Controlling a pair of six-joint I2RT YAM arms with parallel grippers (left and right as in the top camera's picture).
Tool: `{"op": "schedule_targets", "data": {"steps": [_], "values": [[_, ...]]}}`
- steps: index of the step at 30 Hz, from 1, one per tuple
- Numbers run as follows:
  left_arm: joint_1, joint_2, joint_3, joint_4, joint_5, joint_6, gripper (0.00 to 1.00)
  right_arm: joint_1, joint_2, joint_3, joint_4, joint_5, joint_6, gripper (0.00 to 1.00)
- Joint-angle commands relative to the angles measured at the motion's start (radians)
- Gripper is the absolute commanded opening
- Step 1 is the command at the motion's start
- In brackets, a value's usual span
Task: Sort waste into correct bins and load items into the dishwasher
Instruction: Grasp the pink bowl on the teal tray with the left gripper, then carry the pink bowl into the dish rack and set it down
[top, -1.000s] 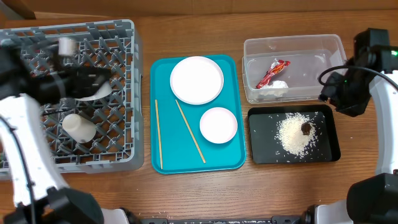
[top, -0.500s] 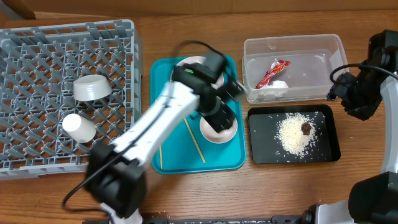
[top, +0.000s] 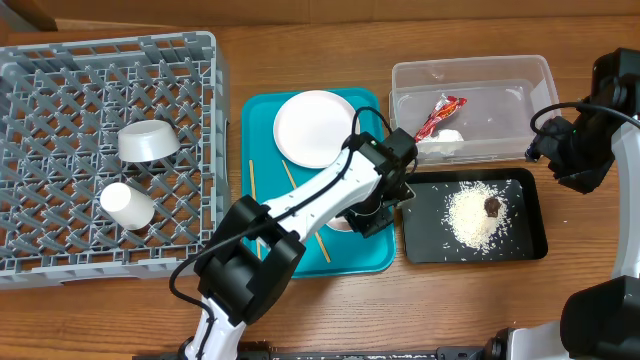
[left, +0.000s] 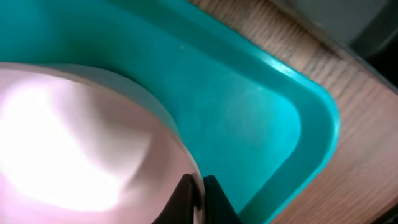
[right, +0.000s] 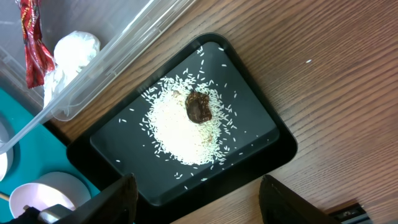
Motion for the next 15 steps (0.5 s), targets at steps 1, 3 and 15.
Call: {"op": "schedule_targets", "data": {"steps": [1,3,15], "values": [[0.008,-0.033,0.048,-0.033,-0.059,-0.049,0.04,-0.001,-0.021,0.009,0.004,-0.002,0.004,0.64],[0.024,-0.073,0.086,-0.053,-0.058,-0.050,0.04,-0.001,-0.021,0.009,0.004,-0.002,0.003,0.64],[0.686,-0.318,0.325,0.031,0.373,0.039,0.04,-0.001,-0.021,0.009,0.005,-0.002,0.003,0.64]]}}
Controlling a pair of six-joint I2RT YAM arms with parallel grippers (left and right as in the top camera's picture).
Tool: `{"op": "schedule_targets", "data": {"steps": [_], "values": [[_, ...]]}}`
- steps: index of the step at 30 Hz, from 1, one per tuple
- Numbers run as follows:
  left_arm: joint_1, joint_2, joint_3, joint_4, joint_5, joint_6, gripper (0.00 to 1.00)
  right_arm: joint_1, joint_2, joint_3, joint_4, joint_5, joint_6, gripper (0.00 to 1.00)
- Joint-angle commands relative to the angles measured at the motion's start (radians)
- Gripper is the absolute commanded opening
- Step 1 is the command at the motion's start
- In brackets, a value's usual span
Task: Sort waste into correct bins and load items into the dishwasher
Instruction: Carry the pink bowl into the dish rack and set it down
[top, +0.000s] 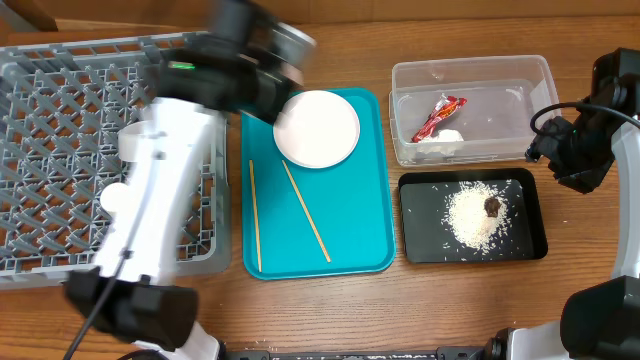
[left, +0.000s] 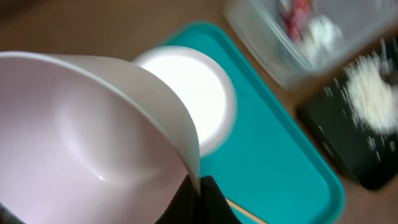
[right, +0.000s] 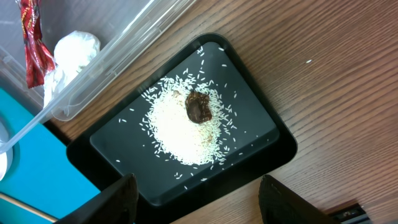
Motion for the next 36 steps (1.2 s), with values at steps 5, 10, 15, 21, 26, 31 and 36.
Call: {"op": "schedule_targets", "data": {"steps": [5,10,15,21,26,31,36], "values": [[0.404,0.088,0.010,0.130,0.569,0.051,0.04,-0.002,-0.021,0.009,0.004,-0.001,0.002,0.64],[0.578,0.282,0.010,0.260,0.995,0.030,0.04,-0.002,-0.021,0.009,0.000,-0.001,0.000,0.64],[0.626,0.407,0.010,0.395,1.122,-0.069,0.04,-0.002,-0.021,0.009,-0.003,-0.001,-0.003,0.64],[0.659,0.513,0.010,0.525,1.176,-0.153,0.04,-0.002,-0.021,0.009,-0.016,-0.001,-0.003,0.63],[0.705,0.555,0.010,0.531,1.175,-0.153,0.04,-0.002,-0.021,0.009,-0.022,-0.001,-0.003,0.63],[0.748,0.559,0.006,0.516,1.132,-0.152,0.04,-0.002,-0.021,0.009,-0.026,-0.009,-0.003,0.63],[0.751,0.560,-0.003,0.516,1.131,-0.149,0.04,-0.002,-0.021,0.009,-0.029,-0.009,-0.003,0.63]]}}
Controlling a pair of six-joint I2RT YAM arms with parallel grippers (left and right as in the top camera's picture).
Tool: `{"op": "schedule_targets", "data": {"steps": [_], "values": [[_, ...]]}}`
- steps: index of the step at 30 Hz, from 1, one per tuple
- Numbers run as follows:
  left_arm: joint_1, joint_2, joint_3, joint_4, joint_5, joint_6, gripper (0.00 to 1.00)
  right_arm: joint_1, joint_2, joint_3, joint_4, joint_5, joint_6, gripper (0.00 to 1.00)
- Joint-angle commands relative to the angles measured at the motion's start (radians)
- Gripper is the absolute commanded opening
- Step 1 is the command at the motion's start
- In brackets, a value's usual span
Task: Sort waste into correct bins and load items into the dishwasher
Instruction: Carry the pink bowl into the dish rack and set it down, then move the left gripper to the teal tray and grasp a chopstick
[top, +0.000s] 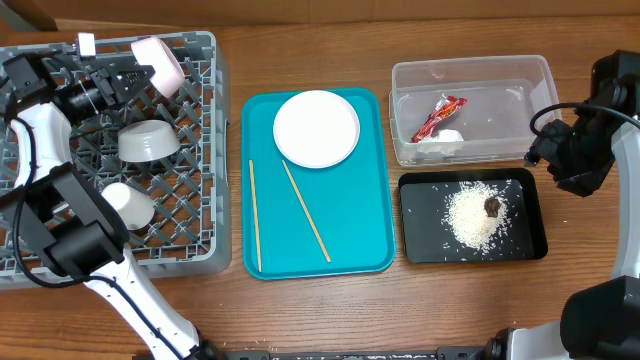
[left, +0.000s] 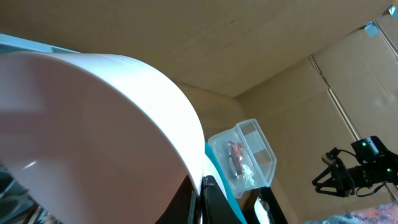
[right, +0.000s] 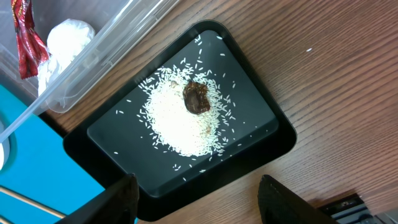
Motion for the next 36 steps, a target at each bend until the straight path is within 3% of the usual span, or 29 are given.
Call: {"op": "schedule_targets", "data": {"steps": [1,3,4,7,11,18,20,21,25,28,32,36], "values": [[0.000,0.022,-0.008,-0.002,-0.014,-0.010,0.04,-0.002,-0.021,0.009,0.002,-0.002,-0.002,0.63],[0.003,0.022,-0.008,-0.021,-0.014,-0.010,0.09,-0.002,-0.021,0.009,0.001,-0.001,-0.003,0.63],[0.008,0.022,-0.008,-0.036,-0.018,-0.011,0.22,-0.002,-0.021,0.009,0.002,-0.001,-0.003,0.63],[0.037,0.022,-0.008,-0.109,-0.032,-0.025,0.25,-0.002,-0.021,0.009,0.002,-0.001,-0.003,0.63],[0.103,0.011,-0.007,-0.215,-0.046,-0.017,0.49,-0.002,-0.021,0.009,0.000,-0.001,-0.007,0.63],[0.131,-0.142,-0.007,-0.281,-0.150,0.033,0.73,-0.002,-0.021,0.009,-0.006,-0.001,-0.007,0.63],[0.124,-0.203,-0.007,-0.306,-0.203,0.033,0.83,-0.002,-0.021,0.009,-0.009,-0.001,-0.007,0.63],[0.098,-0.298,-0.007,-0.384,-0.308,0.032,0.98,-0.002,-0.021,0.009,-0.015,-0.001,-0.007,0.64],[-0.043,-0.468,-0.007,-0.596,-0.681,-0.063,1.00,-0.002,-0.021,0.009,-0.020,-0.001,-0.006,0.74],[-0.233,-0.533,-0.007,-0.732,-0.990,-0.224,1.00,-0.002,-0.021,0.009,-0.017,-0.001,-0.006,0.78],[-0.438,-0.530,-0.013,-0.819,-1.201,-0.396,1.00,-0.002,-0.021,0.009,-0.017,-0.001,-0.006,0.78],[-0.712,-0.525,-0.150,-0.791,-1.279,-0.624,1.00,-0.002,-0.021,0.009,-0.018,-0.001,-0.007,0.78]]}}
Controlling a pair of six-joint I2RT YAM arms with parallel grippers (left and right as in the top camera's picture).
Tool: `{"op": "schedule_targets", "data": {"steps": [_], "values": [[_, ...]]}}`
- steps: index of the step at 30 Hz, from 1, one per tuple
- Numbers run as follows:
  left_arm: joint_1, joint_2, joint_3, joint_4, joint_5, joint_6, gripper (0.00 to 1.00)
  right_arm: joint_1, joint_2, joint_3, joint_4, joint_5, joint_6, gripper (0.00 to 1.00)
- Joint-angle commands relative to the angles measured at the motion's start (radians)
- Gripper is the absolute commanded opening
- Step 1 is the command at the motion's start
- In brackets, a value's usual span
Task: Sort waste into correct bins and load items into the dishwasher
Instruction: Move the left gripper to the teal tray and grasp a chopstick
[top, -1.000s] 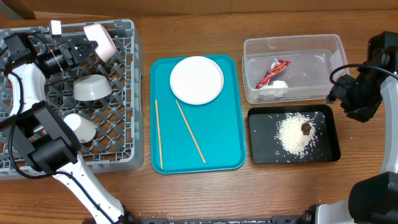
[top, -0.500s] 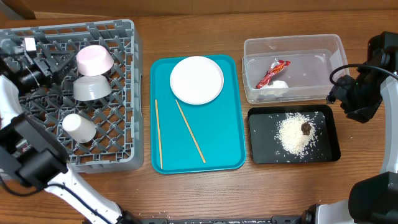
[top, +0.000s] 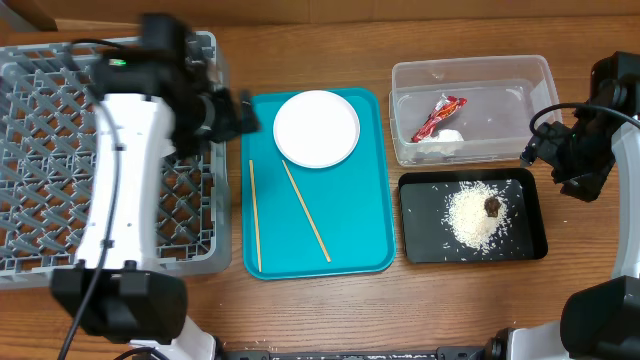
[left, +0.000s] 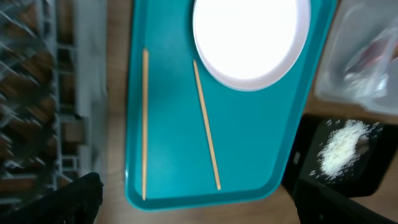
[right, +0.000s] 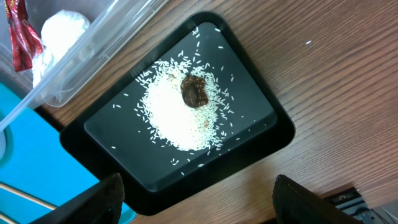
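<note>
My left gripper (top: 232, 113) hangs open and empty between the grey dish rack (top: 40, 120) and the teal tray (top: 370, 230). On the tray lie a white plate (top: 316, 128) and two wooden chopsticks (top: 305, 211). The left wrist view looks down on the plate (left: 250, 37) and chopsticks (left: 206, 124), with that gripper (left: 198, 202) spread wide. My right gripper (top: 556, 160) stands open beside the black tray (top: 530, 215) of rice (right: 177, 118) with a brown lump (right: 194, 91). The left arm hides the middle of the rack, so the pink bowl is out of view.
A clear plastic bin (top: 470, 70) at the back right holds a red wrapper (top: 440, 115) and a white wad. Wooden table shows between the rack and the tray and in front of both trays.
My left gripper was shut on the pink bowl over the rack's back part. Now it is open and empty at the rack's right edge, and the bowl is not in sight. The right arm has barely moved.
My left gripper was shut on the pink bowl's rim on the teal tray's right side. Then it held the bowl up near the plate and the rack's corner, then over the rack's back. Now it is open without the bowl, and the tray holds only plate and chopsticks.
</note>
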Motion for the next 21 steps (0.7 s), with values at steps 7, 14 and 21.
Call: {"op": "schedule_targets", "data": {"steps": [7,14,21], "values": [[-0.274,0.006,-0.425,0.180,-0.237,-0.404,1.00,-0.002,-0.021,0.009,0.003,-0.001,-0.003,0.79],[-0.276,0.006,-0.680,0.391,-0.248,-0.415,0.98,-0.002,-0.021,0.009,0.002,-0.001,-0.003,0.78],[-0.276,0.006,-0.807,0.547,-0.251,-0.328,0.90,-0.002,-0.021,0.009,0.000,-0.001,-0.003,0.78]]}}
